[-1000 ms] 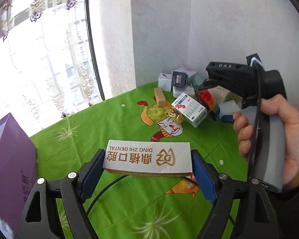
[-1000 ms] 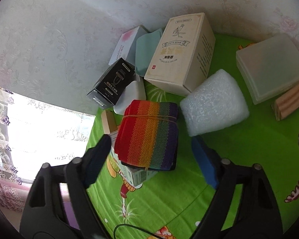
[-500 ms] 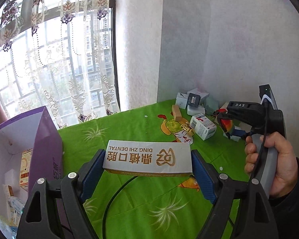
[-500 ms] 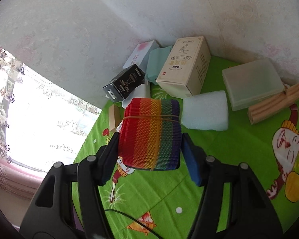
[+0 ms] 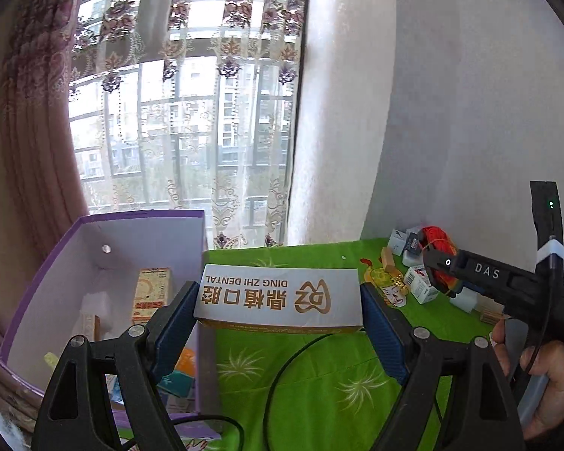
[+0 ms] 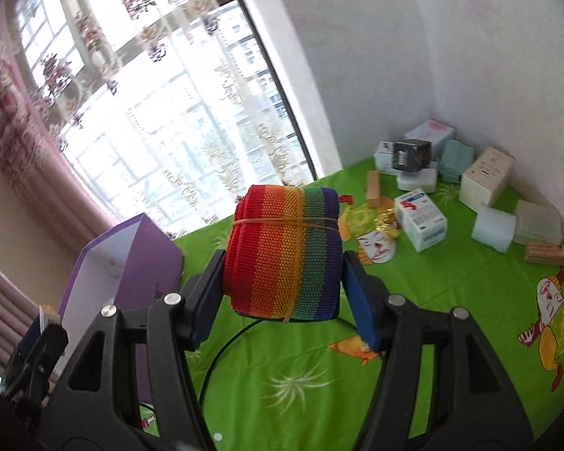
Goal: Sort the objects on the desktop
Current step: 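Carry the dental box and rainbow roll to the purple box and release them, then move both grippers back toward the pile of items, then grasp the gold ornament with the left gripper while the right grasps the white medicine box, then carry the gold ornament and white medicine box into the purple box and open both grippers, then move both grippers back toward the pile of items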
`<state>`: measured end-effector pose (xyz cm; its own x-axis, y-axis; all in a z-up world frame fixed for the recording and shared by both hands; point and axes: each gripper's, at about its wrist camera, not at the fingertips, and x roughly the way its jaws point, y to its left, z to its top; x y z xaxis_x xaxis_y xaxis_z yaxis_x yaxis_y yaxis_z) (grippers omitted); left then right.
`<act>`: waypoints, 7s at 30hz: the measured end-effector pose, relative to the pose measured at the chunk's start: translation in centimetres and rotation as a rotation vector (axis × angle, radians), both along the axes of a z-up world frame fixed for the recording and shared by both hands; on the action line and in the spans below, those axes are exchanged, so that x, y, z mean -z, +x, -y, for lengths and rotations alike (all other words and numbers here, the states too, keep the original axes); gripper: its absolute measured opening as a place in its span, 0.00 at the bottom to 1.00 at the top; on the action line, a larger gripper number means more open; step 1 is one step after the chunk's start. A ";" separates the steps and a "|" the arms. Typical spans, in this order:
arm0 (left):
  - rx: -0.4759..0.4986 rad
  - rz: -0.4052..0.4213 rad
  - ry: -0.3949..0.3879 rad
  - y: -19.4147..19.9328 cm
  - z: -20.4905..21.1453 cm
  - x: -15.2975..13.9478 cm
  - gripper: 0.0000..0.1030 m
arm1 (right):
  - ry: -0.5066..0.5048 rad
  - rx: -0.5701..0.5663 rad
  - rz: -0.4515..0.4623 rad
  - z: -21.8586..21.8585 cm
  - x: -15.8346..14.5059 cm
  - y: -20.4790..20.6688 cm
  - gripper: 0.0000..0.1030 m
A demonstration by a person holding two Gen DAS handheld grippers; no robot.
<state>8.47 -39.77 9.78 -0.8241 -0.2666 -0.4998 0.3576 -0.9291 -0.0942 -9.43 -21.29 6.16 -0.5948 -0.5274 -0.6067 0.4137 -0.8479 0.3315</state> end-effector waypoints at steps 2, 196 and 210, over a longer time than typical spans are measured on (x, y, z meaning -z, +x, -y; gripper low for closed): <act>-0.069 -0.013 0.016 1.8 2.0 -0.1 0.81 | 0.027 -0.080 -0.025 2.6 -0.5 1.8 0.61; -0.246 -0.179 0.608 8.5 20.6 4.7 0.54 | 0.130 -0.620 -0.232 20.3 -0.4 12.7 0.66; -0.104 -0.174 0.530 4.1 14.2 0.9 0.63 | 0.114 -0.317 -0.248 7.6 -0.9 6.5 0.70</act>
<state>12.56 -53.96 8.89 -0.8892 -0.1009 -0.4463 0.3825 -0.6993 -0.6039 -2.92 -28.91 7.03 -0.5494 -0.6454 -0.5307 0.7157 -0.6913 0.0998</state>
